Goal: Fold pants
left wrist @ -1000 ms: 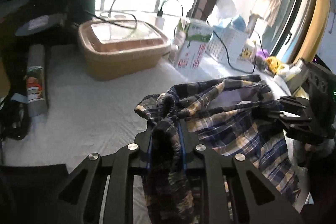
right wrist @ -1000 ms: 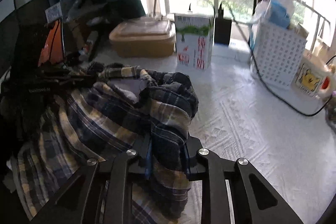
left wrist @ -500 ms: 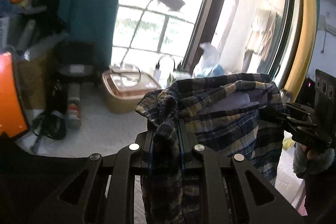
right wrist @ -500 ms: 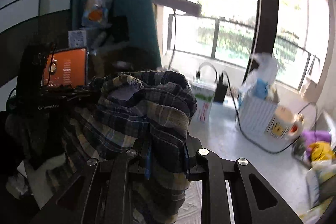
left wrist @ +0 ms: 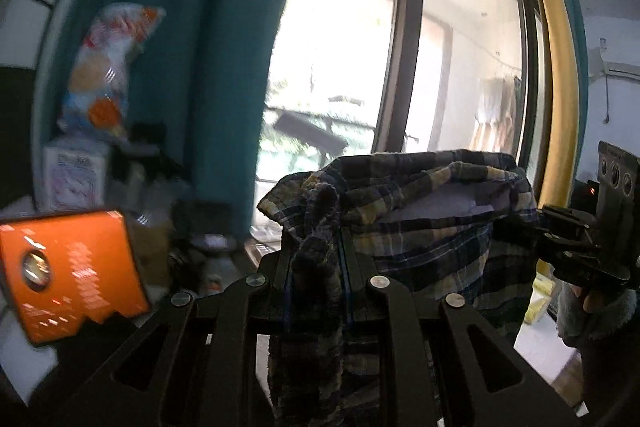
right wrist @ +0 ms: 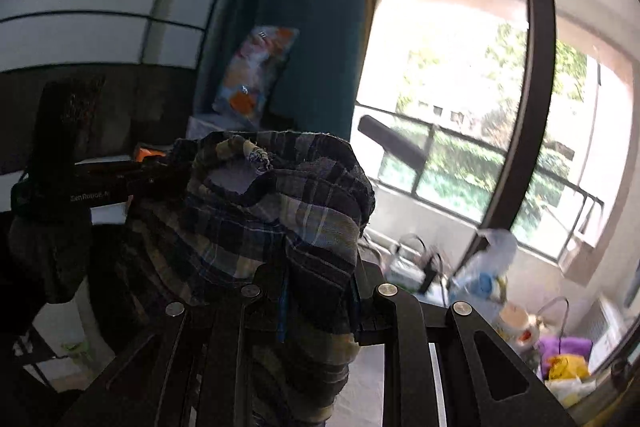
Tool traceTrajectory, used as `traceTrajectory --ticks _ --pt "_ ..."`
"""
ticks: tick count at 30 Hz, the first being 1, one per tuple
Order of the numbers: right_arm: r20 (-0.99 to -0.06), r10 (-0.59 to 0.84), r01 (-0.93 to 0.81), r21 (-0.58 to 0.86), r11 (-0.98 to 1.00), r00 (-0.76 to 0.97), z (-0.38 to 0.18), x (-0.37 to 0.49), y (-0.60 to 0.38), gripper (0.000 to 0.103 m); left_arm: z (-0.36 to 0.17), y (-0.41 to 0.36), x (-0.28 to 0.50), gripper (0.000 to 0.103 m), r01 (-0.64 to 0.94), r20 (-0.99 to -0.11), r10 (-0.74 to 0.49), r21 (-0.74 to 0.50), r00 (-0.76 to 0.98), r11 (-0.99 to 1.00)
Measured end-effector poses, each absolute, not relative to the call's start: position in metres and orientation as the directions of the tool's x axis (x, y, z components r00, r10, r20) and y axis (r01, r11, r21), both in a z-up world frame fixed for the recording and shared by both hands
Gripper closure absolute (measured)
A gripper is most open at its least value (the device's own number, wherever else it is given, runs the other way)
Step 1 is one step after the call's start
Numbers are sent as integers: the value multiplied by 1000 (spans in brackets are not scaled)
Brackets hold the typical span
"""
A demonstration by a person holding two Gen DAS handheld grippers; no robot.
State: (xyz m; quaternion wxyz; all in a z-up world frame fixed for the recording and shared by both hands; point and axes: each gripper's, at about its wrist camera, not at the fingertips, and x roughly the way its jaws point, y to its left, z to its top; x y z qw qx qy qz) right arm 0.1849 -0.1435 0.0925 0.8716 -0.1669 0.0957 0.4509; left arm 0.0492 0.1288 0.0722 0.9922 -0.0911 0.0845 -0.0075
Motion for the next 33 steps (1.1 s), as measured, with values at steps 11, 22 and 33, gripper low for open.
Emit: traceTrajectory --ticks 11,22,33 --pt "-266 870 -909 -115 400 416 120 153 -100 80 102 166 -14 87 -166 -157 150 -96 976 981" --pt "-524 768 -880 69 469 368 3 245 -13 80 -28 234 119 87 -199 -543 100 -126 834 972" --pt "-690 653 -799 180 574 314 -105 333 27 63 -98 265 191 79 -230 -698 95 -102 710 968"
